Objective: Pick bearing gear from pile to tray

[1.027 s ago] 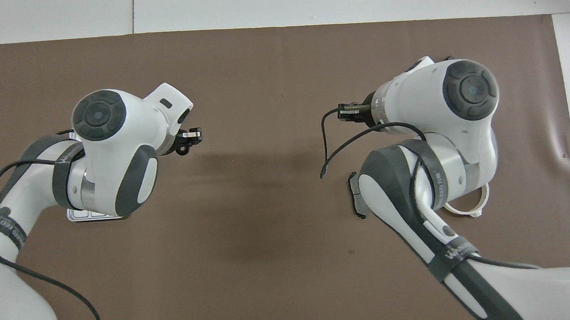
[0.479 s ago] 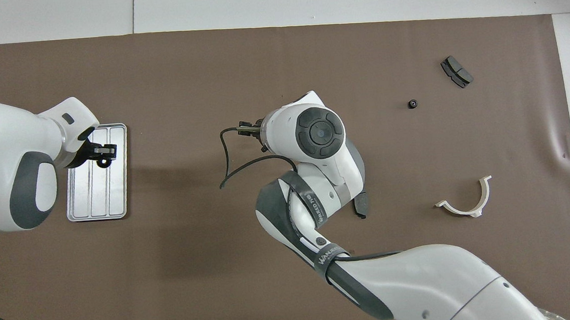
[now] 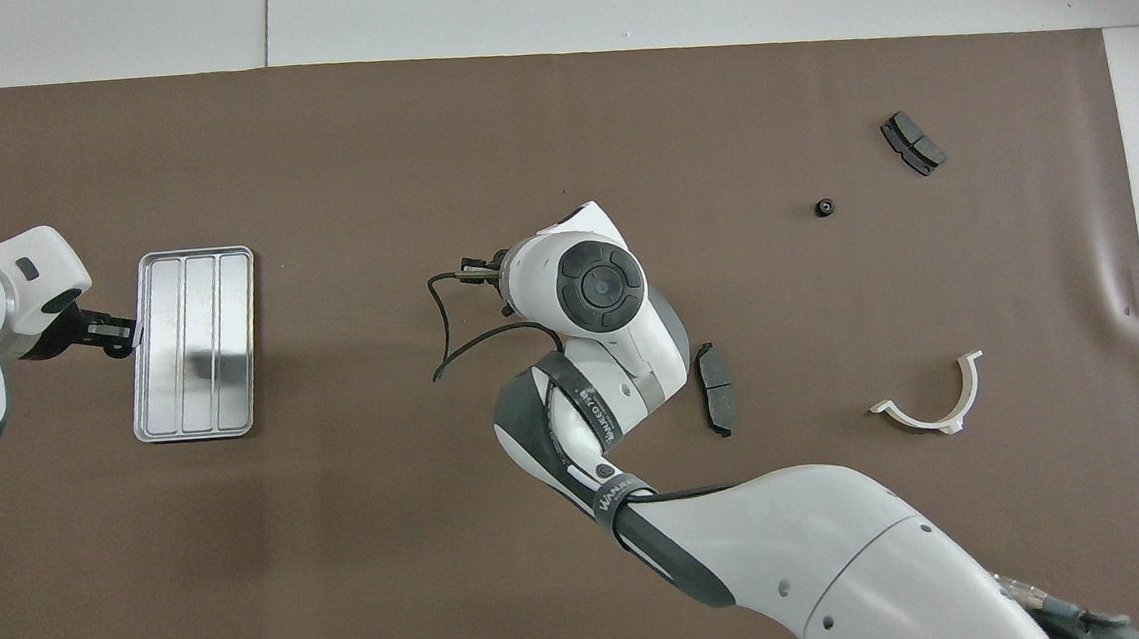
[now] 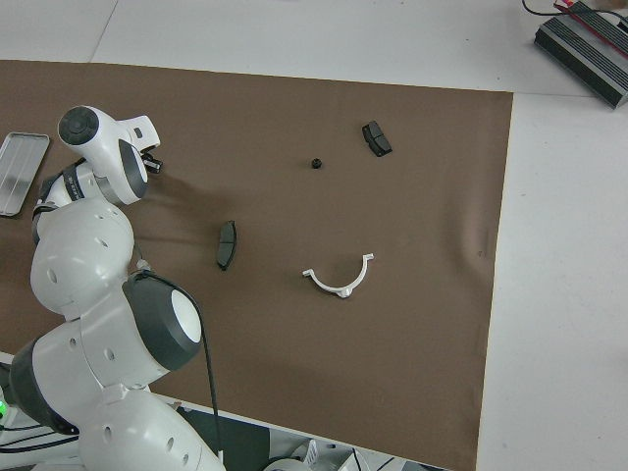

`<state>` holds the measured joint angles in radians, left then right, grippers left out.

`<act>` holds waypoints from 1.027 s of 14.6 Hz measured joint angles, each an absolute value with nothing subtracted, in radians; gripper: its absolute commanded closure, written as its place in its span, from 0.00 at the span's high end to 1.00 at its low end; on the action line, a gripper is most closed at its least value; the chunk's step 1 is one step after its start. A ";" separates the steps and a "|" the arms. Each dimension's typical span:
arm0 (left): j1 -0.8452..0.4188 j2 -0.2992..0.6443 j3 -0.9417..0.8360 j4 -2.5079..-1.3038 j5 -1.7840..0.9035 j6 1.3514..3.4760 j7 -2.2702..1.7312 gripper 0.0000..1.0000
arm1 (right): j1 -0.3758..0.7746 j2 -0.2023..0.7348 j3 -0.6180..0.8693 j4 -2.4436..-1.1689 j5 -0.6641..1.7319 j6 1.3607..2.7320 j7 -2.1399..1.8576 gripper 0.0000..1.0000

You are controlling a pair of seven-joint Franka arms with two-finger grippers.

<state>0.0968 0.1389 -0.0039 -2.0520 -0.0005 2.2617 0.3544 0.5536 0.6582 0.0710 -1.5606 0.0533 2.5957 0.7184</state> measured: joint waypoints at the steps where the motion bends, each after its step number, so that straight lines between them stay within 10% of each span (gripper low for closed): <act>1: 0.097 0.137 -0.005 -2.071 0.000 2.293 0.355 0.00 | 0.556 0.658 0.070 -1.561 0.052 2.595 0.718 1.00; 8: 0.097 0.136 -0.017 -2.163 0.000 2.403 0.355 0.01 | 0.517 0.513 -0.043 -1.568 -0.009 2.425 0.719 1.00; 11: 0.097 0.136 -0.019 -2.209 0.000 2.445 0.355 1.00 | 0.385 0.420 -0.047 -1.594 -0.017 2.309 0.575 1.00; 15: 0.094 0.132 -0.024 -2.204 0.000 2.445 0.355 1.00 | 0.229 0.404 -0.048 -1.621 -0.019 2.215 0.205 1.00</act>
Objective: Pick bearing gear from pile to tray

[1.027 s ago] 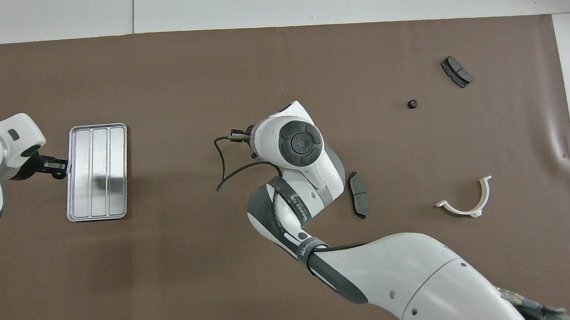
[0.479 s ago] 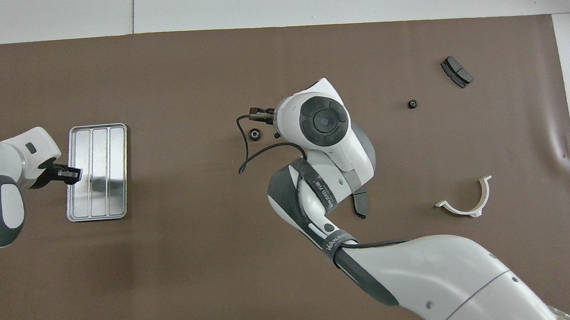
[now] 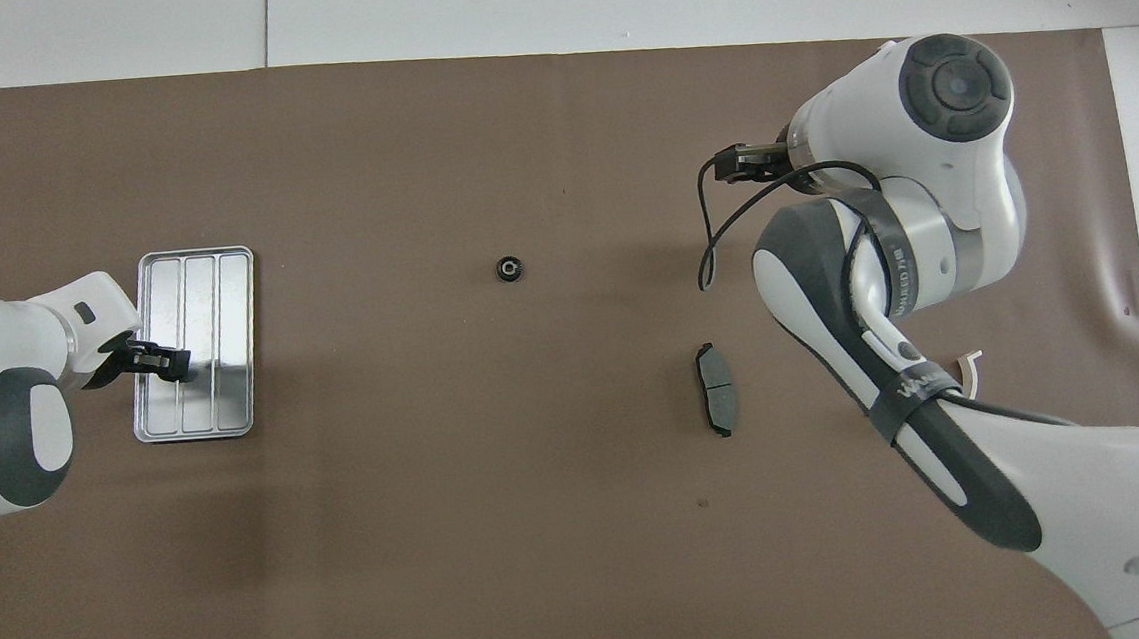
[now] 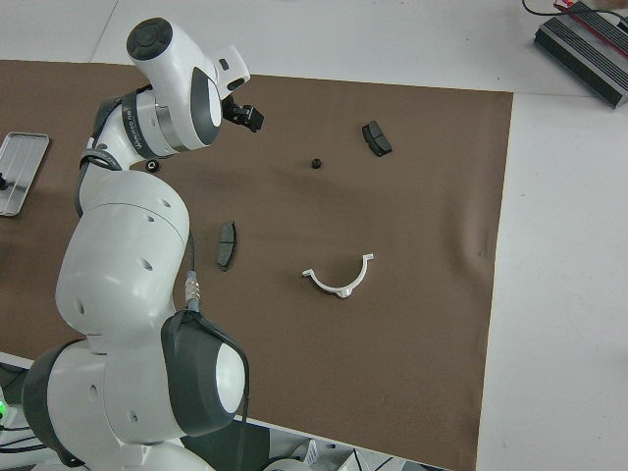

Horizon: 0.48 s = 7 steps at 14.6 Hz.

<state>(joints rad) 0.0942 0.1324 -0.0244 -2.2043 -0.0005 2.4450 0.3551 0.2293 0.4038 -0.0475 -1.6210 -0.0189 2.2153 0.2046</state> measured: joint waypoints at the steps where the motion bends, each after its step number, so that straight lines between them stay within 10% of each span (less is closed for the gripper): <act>1: 0.091 0.128 -0.026 -2.196 0.000 2.443 0.355 1.00 | 0.191 0.404 -0.047 -1.633 -0.019 2.215 0.121 1.00; 7: -0.065 0.113 -0.034 -2.039 -0.001 2.314 0.154 1.00 | 0.101 0.474 -0.045 -1.673 -0.018 2.221 -0.047 1.00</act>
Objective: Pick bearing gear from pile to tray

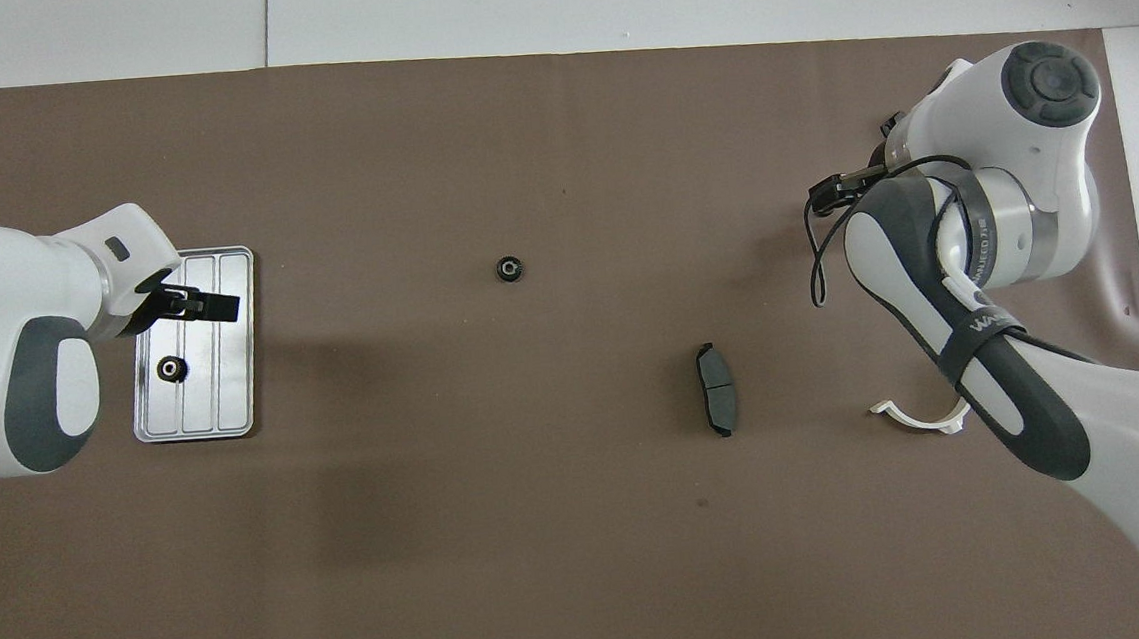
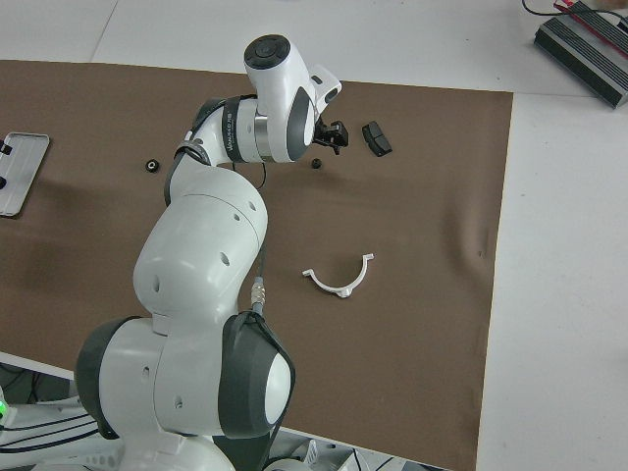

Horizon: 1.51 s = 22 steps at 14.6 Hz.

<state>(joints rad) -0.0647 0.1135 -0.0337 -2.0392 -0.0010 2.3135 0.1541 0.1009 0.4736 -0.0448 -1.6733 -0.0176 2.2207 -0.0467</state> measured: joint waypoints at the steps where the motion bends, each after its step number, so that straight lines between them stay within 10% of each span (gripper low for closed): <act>1: -0.111 0.114 -0.035 -2.029 -0.001 2.314 0.093 1.00 | 0.101 0.493 -0.042 -1.673 -0.018 2.228 -0.047 1.00; 7: -0.356 0.185 -0.039 -1.970 -0.001 2.366 -0.242 1.00 | 0.102 0.536 -0.036 -1.673 -0.018 2.270 -0.047 0.44; 18: -0.494 0.498 -0.037 -1.693 -0.001 2.472 -0.456 1.00 | 0.103 0.557 -0.035 -1.673 0.042 2.325 -0.047 0.43; 22: -0.494 0.507 -0.036 -1.693 -0.001 2.503 -0.456 0.92 | 0.103 0.557 -0.035 -1.672 0.042 2.325 -0.047 0.01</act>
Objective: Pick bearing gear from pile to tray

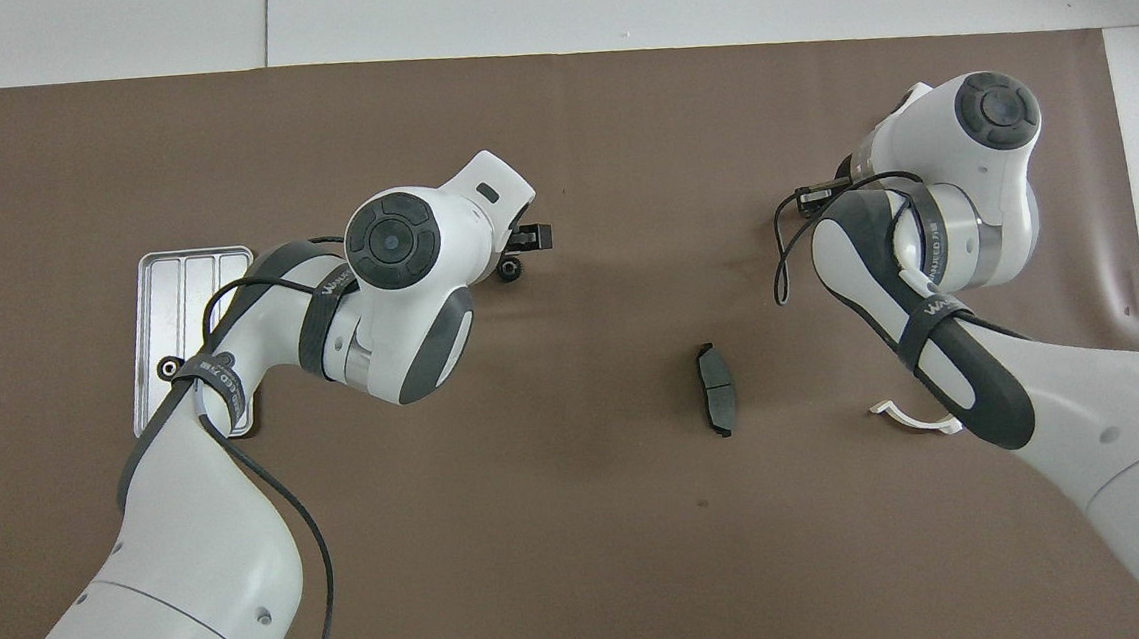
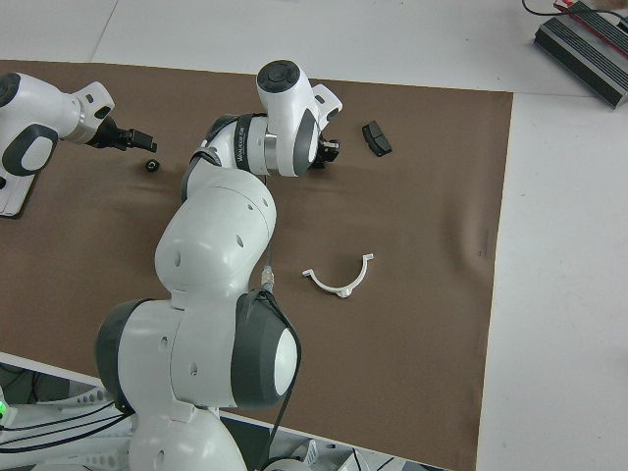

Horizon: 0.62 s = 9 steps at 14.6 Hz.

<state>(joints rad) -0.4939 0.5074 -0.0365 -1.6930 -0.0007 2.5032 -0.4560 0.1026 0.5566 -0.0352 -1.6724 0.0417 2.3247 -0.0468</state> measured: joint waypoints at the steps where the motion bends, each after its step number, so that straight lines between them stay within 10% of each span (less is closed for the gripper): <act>1: -0.494 0.509 -0.037 -1.694 -0.001 2.508 -0.456 0.90 | 0.102 0.556 -0.036 -1.671 0.041 2.325 -0.047 0.00; 9: -0.504 0.521 -0.038 -1.729 -0.001 2.558 -0.456 0.83 | 0.114 0.554 -0.034 -1.650 0.042 2.293 -0.027 0.00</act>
